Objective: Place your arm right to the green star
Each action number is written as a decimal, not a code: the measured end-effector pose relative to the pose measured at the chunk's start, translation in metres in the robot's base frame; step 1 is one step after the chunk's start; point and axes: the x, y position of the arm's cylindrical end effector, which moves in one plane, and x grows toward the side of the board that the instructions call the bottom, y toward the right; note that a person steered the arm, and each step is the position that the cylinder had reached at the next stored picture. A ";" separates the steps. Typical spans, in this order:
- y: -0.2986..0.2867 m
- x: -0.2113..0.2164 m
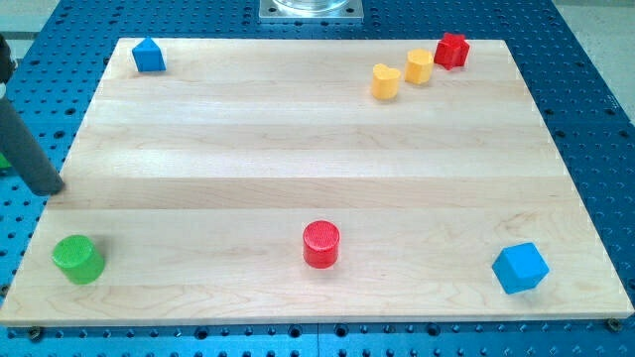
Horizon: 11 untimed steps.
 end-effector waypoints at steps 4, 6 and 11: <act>0.166 -0.047; 0.173 -0.046; 0.450 0.005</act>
